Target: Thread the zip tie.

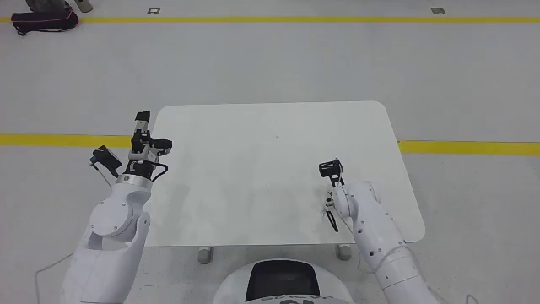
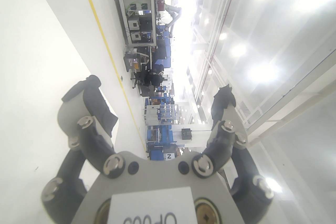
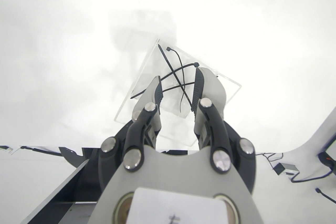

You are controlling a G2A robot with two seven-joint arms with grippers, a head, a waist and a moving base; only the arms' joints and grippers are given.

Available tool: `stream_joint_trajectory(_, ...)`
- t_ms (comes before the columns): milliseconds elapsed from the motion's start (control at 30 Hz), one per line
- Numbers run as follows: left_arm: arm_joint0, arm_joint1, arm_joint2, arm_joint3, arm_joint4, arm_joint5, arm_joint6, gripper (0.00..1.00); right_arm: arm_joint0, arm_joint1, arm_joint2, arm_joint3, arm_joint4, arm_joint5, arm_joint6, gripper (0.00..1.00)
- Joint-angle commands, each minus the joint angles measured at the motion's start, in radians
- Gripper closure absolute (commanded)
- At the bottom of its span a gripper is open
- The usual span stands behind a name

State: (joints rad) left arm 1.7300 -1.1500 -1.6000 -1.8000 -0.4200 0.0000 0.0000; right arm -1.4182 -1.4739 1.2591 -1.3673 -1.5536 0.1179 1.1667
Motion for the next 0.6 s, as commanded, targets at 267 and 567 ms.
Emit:
stream_joint_trajectory(267,0.000,0.000,0.000,0.000,0.000,0.000,0.000,0.00,0.033,-0.002,-0.011,0.062,0.017,0.011,-0.010,0.74)
stream_joint_trajectory(567,0.000,0.000,0.000,0.000,0.000,0.000,0.000,0.00,0.055,-0.004,-0.020,0.093,0.027,0.022,-0.011,1.00)
